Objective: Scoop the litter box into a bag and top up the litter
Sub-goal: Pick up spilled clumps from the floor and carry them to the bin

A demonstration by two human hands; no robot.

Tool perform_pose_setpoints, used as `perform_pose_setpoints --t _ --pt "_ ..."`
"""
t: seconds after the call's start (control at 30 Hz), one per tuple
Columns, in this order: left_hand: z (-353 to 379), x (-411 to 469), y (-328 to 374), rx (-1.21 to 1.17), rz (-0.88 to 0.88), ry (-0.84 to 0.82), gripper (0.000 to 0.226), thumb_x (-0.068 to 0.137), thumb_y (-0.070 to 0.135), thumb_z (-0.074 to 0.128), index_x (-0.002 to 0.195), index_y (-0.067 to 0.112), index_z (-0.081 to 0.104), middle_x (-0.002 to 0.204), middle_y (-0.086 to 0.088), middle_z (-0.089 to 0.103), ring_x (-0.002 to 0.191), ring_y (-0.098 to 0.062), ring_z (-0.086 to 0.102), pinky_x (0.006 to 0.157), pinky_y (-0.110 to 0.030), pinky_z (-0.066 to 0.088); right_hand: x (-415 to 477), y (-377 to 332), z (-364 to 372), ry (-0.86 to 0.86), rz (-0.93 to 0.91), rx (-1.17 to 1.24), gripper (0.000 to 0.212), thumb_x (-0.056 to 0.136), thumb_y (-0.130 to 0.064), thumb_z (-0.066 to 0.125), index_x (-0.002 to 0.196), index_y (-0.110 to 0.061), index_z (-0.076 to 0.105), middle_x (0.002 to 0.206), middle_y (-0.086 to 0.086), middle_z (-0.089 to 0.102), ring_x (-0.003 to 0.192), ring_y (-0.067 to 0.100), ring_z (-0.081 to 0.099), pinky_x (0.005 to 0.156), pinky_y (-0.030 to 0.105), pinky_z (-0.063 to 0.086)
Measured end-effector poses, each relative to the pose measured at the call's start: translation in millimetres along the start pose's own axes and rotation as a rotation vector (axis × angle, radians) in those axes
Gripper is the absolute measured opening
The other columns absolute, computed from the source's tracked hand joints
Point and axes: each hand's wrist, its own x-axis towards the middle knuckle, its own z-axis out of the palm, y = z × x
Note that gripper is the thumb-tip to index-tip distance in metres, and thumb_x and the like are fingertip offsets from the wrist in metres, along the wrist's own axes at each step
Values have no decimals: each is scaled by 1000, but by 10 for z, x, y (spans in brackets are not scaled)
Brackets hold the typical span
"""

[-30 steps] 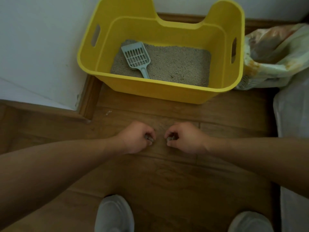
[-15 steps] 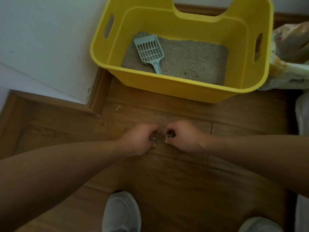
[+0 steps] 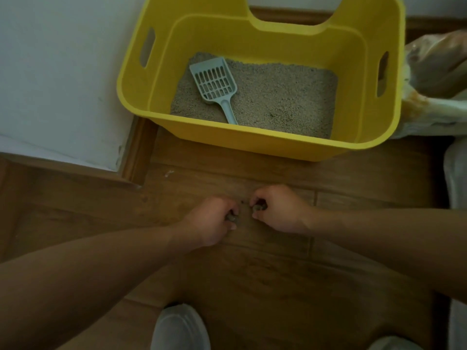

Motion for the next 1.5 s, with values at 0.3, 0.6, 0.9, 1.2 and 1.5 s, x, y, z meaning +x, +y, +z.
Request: perform_pose_setpoints --t 0.3,0.6,0.9,1.2,1.5 --pt "-87 -45 91 -79 -16 97 18 81 21 77 97 25 69 88 10 61 85 -10 57 68 -21 38 -126 -34 -89 51 -8 -12 19 85 -27 72 104 -22 71 106 -3 68 98 15 60 80 24 46" --pt "-275 -133 284 -96 41 167 18 79 21 79 96 21 71 89 7 67 83 -8 60 70 -21 46 -357 -77 -261 125 -30 -23 20 85 -26 72 105 -21 72 103 -3 69 92 12 59 82 24 47" --pt "-485 -79 516 -219 66 196 16 77 15 81 84 24 70 83 8 68 78 -7 64 72 -28 57 -535 51 -462 207 15 38 21 88 -28 70 108 -24 70 101 -7 67 89 6 57 78 17 42" --pt "-628 -74 708 -258 109 180 18 78 15 81 84 27 70 81 10 69 75 -2 65 71 -31 60 -597 45 -494 231 18 205 18 87 -21 72 104 -24 70 85 -14 62 75 0 55 67 13 40" --pt "-928 -223 1080 -272 76 183 19 78 19 82 79 33 68 73 14 68 67 2 62 58 -18 49 -861 -55 -844 242 19 283 11 87 -22 72 97 -26 71 78 -17 62 65 -5 53 64 14 39"
